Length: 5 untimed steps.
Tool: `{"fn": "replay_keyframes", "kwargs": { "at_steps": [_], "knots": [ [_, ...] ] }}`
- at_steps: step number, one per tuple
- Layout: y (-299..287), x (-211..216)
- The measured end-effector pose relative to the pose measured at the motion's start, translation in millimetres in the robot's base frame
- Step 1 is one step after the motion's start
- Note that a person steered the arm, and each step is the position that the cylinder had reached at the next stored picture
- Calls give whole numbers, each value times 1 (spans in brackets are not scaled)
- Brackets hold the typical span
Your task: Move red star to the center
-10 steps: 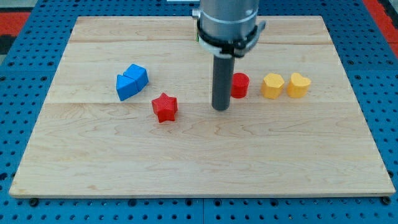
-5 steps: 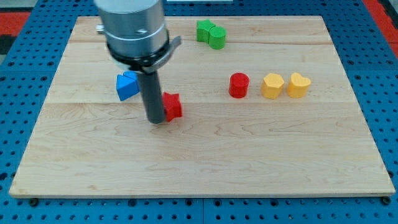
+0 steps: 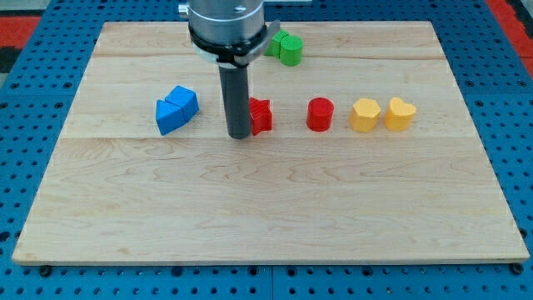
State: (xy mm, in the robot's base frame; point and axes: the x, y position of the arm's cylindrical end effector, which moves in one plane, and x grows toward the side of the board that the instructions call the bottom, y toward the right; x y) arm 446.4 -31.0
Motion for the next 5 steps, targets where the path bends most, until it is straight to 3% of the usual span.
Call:
{"fn": "replay_keyframes", "kwargs": {
  "at_steps": [2, 4, 5],
  "knots": [
    [48, -7],
    [33, -49],
    [53, -51]
  ]
}}
